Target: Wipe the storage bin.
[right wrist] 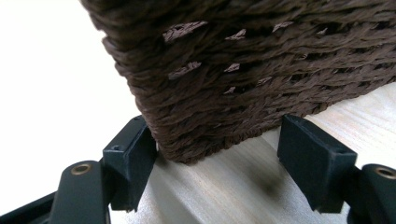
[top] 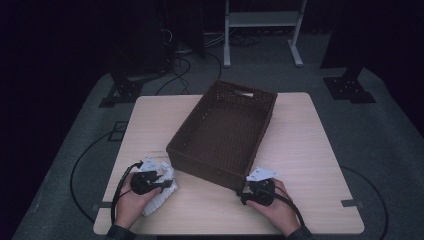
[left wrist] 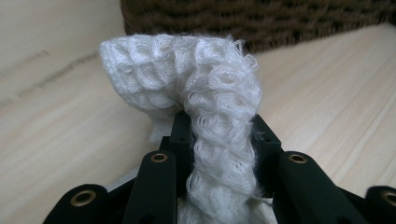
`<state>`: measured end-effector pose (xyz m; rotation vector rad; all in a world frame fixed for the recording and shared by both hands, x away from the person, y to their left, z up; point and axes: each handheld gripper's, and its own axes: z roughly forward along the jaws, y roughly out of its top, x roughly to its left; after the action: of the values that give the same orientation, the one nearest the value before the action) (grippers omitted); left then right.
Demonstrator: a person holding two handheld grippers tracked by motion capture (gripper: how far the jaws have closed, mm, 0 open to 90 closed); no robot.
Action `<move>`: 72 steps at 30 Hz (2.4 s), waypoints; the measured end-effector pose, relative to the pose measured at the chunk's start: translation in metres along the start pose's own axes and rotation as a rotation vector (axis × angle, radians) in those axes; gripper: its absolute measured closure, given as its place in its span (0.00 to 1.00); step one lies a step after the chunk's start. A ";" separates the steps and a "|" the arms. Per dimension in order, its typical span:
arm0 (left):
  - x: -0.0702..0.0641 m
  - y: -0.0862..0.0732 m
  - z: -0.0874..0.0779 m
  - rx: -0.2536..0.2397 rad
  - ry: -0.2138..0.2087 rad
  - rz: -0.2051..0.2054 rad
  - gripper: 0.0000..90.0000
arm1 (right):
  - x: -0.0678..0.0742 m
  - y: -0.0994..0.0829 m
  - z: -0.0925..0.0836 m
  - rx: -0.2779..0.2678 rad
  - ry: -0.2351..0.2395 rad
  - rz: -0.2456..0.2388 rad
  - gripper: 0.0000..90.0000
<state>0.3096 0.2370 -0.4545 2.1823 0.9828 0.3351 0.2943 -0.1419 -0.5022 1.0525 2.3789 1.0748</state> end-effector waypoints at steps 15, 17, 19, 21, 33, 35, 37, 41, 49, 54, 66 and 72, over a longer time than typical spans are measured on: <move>-0.002 0.037 -0.033 -0.213 0.006 0.006 0.75 | 0.000 0.000 0.000 -0.001 0.000 -0.001 0.31; -0.002 0.045 -0.036 -0.230 0.006 0.009 0.75 | 0.000 0.000 0.000 0.000 0.001 -0.001 0.31; -0.002 0.052 -0.038 -0.240 0.006 0.012 0.75 | 0.000 0.000 0.000 0.000 0.000 0.000 0.31; -0.003 0.055 -0.037 -0.244 0.004 0.015 0.75 | 0.000 0.000 0.000 0.000 0.000 -0.001 0.31; 0.001 0.046 -0.022 -0.250 -0.033 0.018 0.76 | 0.000 0.000 0.000 0.000 0.001 -0.002 0.30; 0.002 0.044 -0.021 -0.243 -0.035 0.017 0.76 | 0.000 0.000 0.000 0.000 0.001 -0.003 0.30; 0.002 0.042 -0.018 -0.233 -0.036 0.014 0.76 | 0.000 0.000 0.000 0.000 0.001 -0.002 0.30; 0.003 0.039 -0.013 -0.219 -0.039 0.005 0.76 | 0.000 0.000 0.000 0.000 0.000 -0.001 0.31; 0.003 0.030 0.005 -0.131 -0.033 0.012 0.76 | 0.000 0.000 -0.001 -0.001 0.004 -0.001 0.33; 0.004 0.029 0.012 -0.105 -0.038 0.008 0.76 | 0.000 0.000 -0.001 -0.001 0.004 -0.001 0.33; 0.006 0.022 0.028 -0.032 -0.043 0.011 0.76 | 0.000 0.000 0.000 -0.002 0.004 -0.003 0.33; 0.005 0.021 0.035 0.005 -0.039 0.017 0.76 | 0.000 0.000 0.000 -0.002 0.004 -0.004 0.33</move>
<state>0.3416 0.2130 -0.4648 2.1948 0.9445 0.2969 0.2942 -0.1424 -0.5021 1.0460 2.3810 1.0788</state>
